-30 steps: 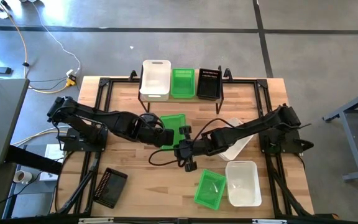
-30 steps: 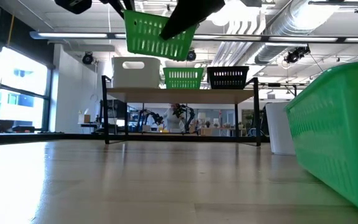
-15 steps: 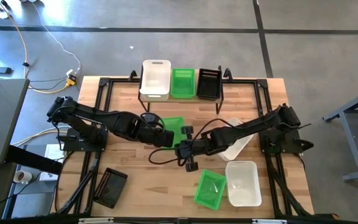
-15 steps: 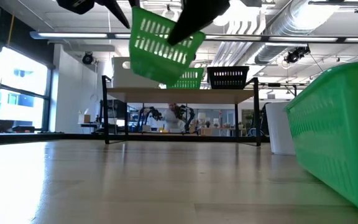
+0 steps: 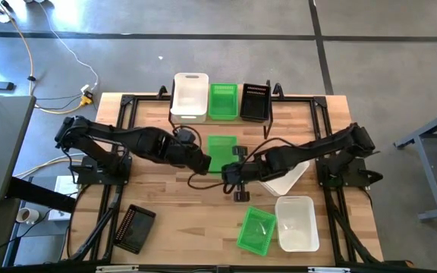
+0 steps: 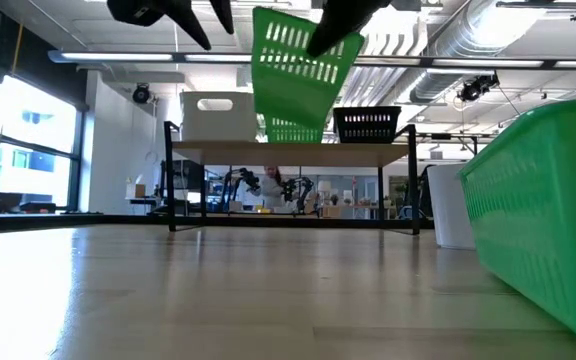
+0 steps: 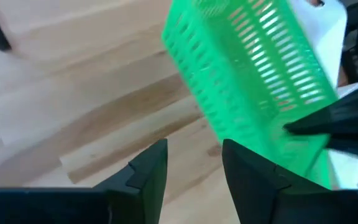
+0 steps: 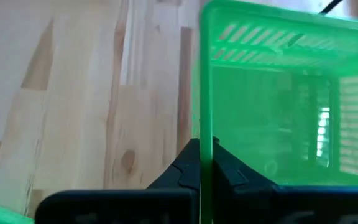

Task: Stack baskets on shelf by color
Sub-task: Stack the top green bin on top of the green bin

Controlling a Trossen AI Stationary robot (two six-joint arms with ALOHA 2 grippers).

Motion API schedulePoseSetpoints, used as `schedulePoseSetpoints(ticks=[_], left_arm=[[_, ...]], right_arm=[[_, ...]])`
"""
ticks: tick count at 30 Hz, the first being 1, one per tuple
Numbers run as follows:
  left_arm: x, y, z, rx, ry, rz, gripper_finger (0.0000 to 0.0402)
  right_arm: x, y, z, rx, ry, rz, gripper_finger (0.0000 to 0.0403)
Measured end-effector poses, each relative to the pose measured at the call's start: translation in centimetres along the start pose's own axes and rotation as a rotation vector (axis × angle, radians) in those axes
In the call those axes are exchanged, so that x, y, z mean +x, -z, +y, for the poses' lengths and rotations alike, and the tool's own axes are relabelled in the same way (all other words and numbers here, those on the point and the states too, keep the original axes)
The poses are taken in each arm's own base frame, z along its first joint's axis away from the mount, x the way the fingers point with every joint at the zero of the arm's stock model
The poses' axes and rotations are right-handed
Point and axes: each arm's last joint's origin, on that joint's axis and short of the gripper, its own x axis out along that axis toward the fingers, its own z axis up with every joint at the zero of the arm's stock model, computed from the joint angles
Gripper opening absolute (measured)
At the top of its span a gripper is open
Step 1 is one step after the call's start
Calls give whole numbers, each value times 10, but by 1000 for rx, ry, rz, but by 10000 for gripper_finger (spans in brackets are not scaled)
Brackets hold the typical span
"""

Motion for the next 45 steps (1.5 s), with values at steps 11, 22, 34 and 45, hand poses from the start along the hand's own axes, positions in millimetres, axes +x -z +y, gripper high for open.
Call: schedulePoseSetpoints(ticks=[11, 22, 34, 45], left_arm=[[-33, -32, 26, 174, 20, -134, 131], [-58, -49, 47, 387, 24, -213, 131], [-62, -59, 56, 575, -19, -233, 131], [-62, -61, 59, 595, -65, -252, 131]], right_arm=[[-29, -3, -39, 133, 53, -85, 0], [-54, -12, -76, 173, 169, -209, 0], [-86, -25, -137, 153, 334, -268, 0], [-76, -14, -168, 106, 358, -146, 0]])
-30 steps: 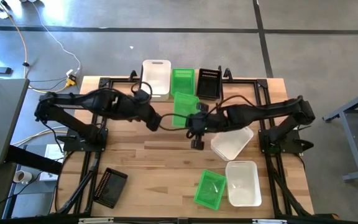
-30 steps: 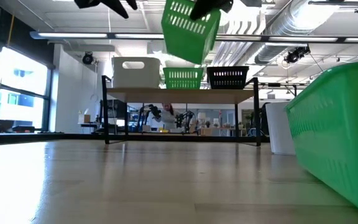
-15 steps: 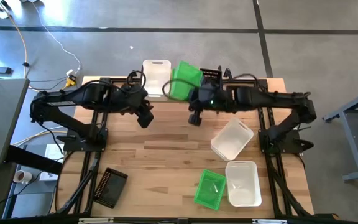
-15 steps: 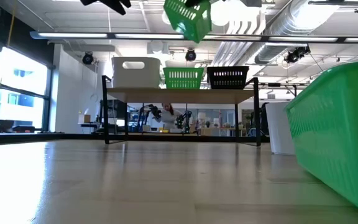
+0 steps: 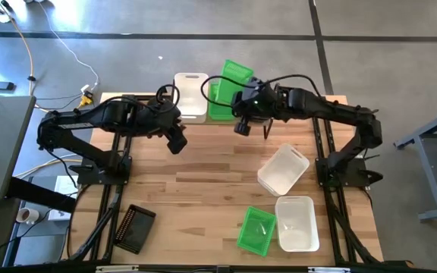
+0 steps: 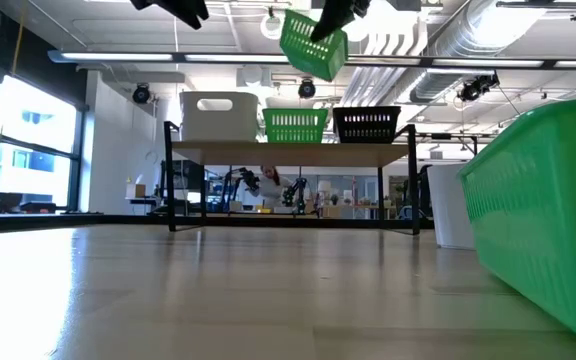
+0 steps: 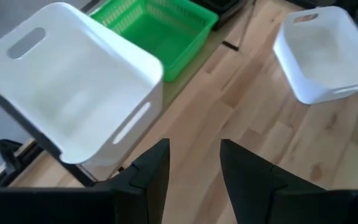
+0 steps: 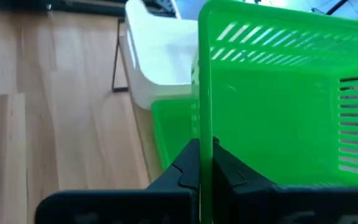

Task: Stack baskets on shelf by color
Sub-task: Stack the top green bin on top of the green bin

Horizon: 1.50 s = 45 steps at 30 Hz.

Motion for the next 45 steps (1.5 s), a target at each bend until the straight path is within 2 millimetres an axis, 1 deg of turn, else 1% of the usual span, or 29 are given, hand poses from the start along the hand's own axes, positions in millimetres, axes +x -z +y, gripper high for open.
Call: schedulePoseSetpoints(ticks=[4, 9, 13, 18, 21, 25, 27, 31, 34, 38, 45], left_arm=[[3, 0, 8, -11, -46, 18, 131], [7, -3, 19, -43, -92, 35, 131], [10, -5, 27, -71, -117, 37, 131], [12, -7, 32, -92, -134, 40, 131], [13, -8, 35, -109, -141, 39, 131], [14, -9, 37, -119, -149, 40, 131], [14, -9, 39, -126, -154, 39, 131], [15, -10, 41, -136, -162, 39, 131], [16, -11, 43, -143, -168, 39, 131], [17, -11, 45, -151, -175, 38, 131], [17, -11, 45, -150, -172, 38, 131]], right_arm=[[12, 2, 0, -49, -14, 32, 0], [20, 2, 4, -88, -56, 32, 0], [30, 4, 8, -120, -64, 60, 0], [48, 8, 10, -155, -65, 105, 0], [54, 10, 7, -145, -60, 121, 0], [56, 12, 1, -132, -49, 131, 0], [52, 11, -5, -131, -51, 152, 0], [43, 0, -19, -127, -49, 122, 0], [44, -5, -27, -111, -81, 115, 0], [50, -3, -26, -124, -94, 170, 0], [62, 0, -14, -148, -140, 217, 0]])
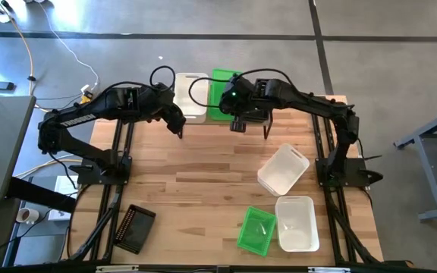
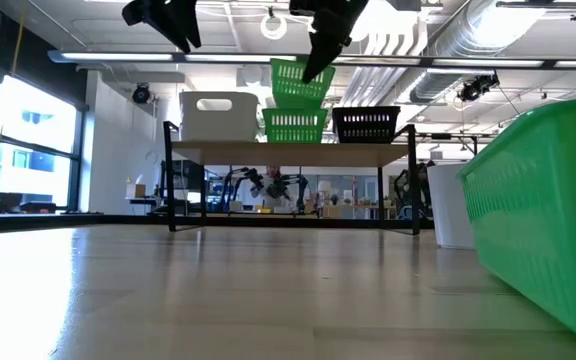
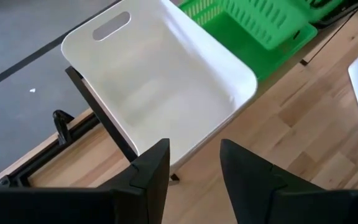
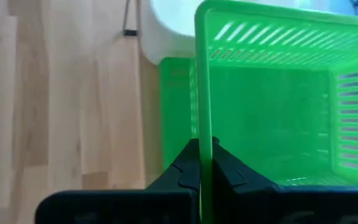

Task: Stack baskets on shelf by color
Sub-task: Stack the top green bin on top of the green bin

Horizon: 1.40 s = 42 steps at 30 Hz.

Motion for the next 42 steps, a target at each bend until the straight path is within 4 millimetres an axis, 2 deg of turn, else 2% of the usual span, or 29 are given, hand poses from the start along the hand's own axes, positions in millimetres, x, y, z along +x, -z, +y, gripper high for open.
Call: schedulePoseSetpoints(ticks=[17, 32, 35, 42], left_arm=[[0, 0, 0, 2, 1, 1, 131], [0, 0, 0, 2, 3, 2, 131], [0, 0, 0, 2, 4, 2, 131], [0, 0, 0, 3, 4, 2, 131]], right_arm=[[29, 0, 11, -36, -31, 86, 0], [30, 2, 6, -20, 5, 102, 1], [31, 3, 3, 3, 10, 106, 14], [32, 4, -2, 20, 66, 113, 81]])
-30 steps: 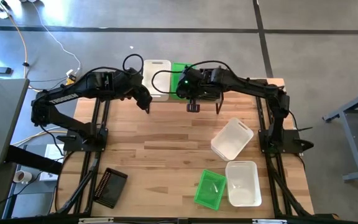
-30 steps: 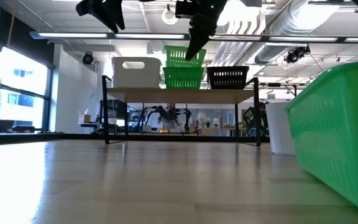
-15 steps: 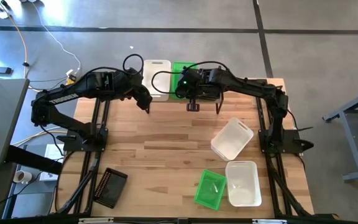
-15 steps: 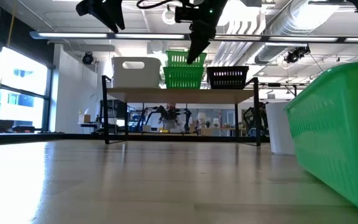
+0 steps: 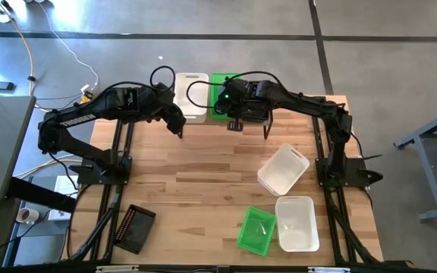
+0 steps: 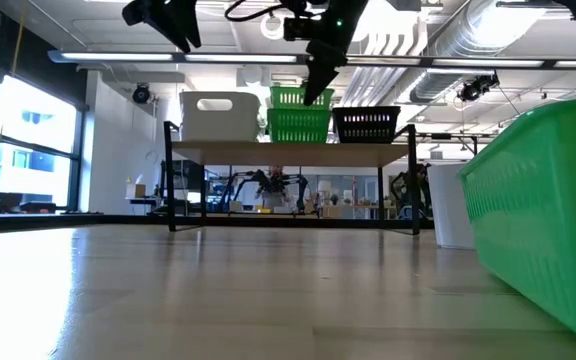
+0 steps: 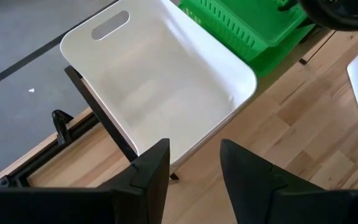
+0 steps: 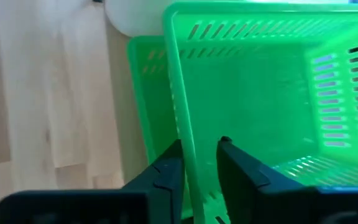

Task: Stack baskets on shelf by color
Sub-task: Stack the top green bin on top of the green bin, then stack the bottom white bin on top of the white bin

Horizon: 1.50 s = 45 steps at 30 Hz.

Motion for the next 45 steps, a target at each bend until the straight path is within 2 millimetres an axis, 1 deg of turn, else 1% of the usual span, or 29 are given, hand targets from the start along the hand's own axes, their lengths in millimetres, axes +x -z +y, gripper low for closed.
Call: schedulePoseSetpoints(ticks=[4, 10, 14, 18, 21, 25, 28, 32, 38, 42, 45], left_arm=[[0, 0, 0, 0, 0, 0, 131], [0, 0, 0, 0, 4, 2, 131], [0, 0, 0, 1, 4, 2, 131], [0, 0, 0, 1, 4, 3, 131], [0, 0, 0, 1, 7, 5, 131], [0, 1, -1, 15, 31, 18, 131], [-1, 3, -2, 58, 39, 36, 131], [-3, 10, -4, 84, 32, 82, 131], [-7, 18, -13, 131, 57, 101, 131], [1, 36, -23, 158, 61, 154, 131], [4, 49, -26, 165, 69, 177, 131]], right_arm=[[-1, -1, 2, -2, -7, -7, 93], [-5, -2, 11, -30, -23, -3, 94], [-9, -4, 13, -42, -17, -4, 94], [-22, -8, 8, 6, 10, -19, 94], [-32, -9, 5, 81, 5, -23, 94], [-40, -4, 7, 212, -107, 15, 94], [-42, 0, 15, 275, -204, 69, 94], [-48, -1, 36, 276, -239, 114, 94], [-61, 3, 65, 285, -198, 204, 94], [-70, 7, 83, 307, -131, 260, 94], [-77, 9, 96, 317, -102, 283, 94]])
